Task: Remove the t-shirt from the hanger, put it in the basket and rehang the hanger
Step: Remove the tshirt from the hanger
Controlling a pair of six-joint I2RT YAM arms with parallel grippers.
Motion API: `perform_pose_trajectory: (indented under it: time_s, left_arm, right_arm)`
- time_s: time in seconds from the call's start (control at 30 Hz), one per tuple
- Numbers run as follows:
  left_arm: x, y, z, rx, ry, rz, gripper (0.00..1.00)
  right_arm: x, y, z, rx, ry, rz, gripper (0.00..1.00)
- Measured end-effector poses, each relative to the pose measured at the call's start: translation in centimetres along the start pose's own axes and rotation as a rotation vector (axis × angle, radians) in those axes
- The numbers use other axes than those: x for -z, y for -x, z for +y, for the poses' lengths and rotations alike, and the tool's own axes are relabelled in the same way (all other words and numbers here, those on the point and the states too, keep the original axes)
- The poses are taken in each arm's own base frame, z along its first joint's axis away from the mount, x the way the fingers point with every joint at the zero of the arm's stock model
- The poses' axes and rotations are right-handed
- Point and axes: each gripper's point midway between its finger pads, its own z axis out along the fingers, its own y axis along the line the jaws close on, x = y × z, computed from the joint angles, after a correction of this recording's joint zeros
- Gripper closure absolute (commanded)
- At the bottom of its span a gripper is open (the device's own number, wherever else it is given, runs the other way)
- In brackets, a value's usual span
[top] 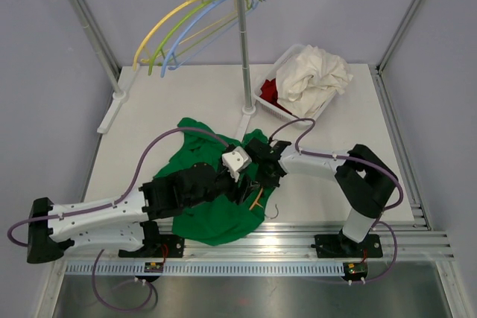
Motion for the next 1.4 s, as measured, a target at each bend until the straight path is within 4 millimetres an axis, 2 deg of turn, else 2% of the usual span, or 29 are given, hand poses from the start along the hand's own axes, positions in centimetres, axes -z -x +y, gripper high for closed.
perform_pose_trajectory:
  time_s: [0.13,0.27,0.33,0.43,0.53,0.7,0.9,1.03,1.27,1.4]
  left_arm:
    - [-1.5,-2.1,-0.3,-0.041,-0.004,0.075,0.39]
    - [-2.3,-4.1,-1.7,-0.087,-0.043,0.141,0.36]
    - [-2.2,-4.3,-2.4,-0.101,-0.066,0.144,0.34]
    - [-2.3,-3.9,-3.3,-0.100,-0.097,0.122,0.30]
    - [-2.4,-3.3,-3.9,-0.088,-0.124,0.098,0.27]
    - [-3.2,-3.3,-4.7,-0.066,-0.151,0.090,0.26]
    - [-4.6,-5.8,-4.7,-0.057,-0.134,0.170,0.26]
    - [-5.2,-6.6,-4.6,-0.040,-0.117,0.197,0.24]
    - [-5.9,-5.3,-4.9,0.027,-0.128,0.140,0.22]
    - [-6.5,-4.9,-3.9,0.102,-0.139,0.115,0.22]
  right_arm:
    - [2.3,-0.5,-2.2,0.019,-0.081,0.037,1.00]
    - [6.5,0.4,-2.3,0.013,-0.037,0.015,1.00]
    - [9.2,1.2,-2.2,0.002,0.009,-0.015,1.00]
    - [12.1,2.1,-2.4,-0.009,0.054,-0.053,1.00]
    - [13.9,2.3,-2.9,-0.018,0.071,-0.066,1.00]
    - [14.3,2.3,-4.1,-0.024,0.035,-0.072,1.00]
    - [14.3,2.1,-4.5,-0.034,0.015,-0.065,1.00]
    - [14.3,2.1,-4.5,-0.043,0.015,-0.065,1.00]
    - [14.4,1.8,-4.2,-0.038,0.023,-0.064,1.00]
    - [14.4,1.5,-3.9,-0.030,0.032,-0.064,1.00]
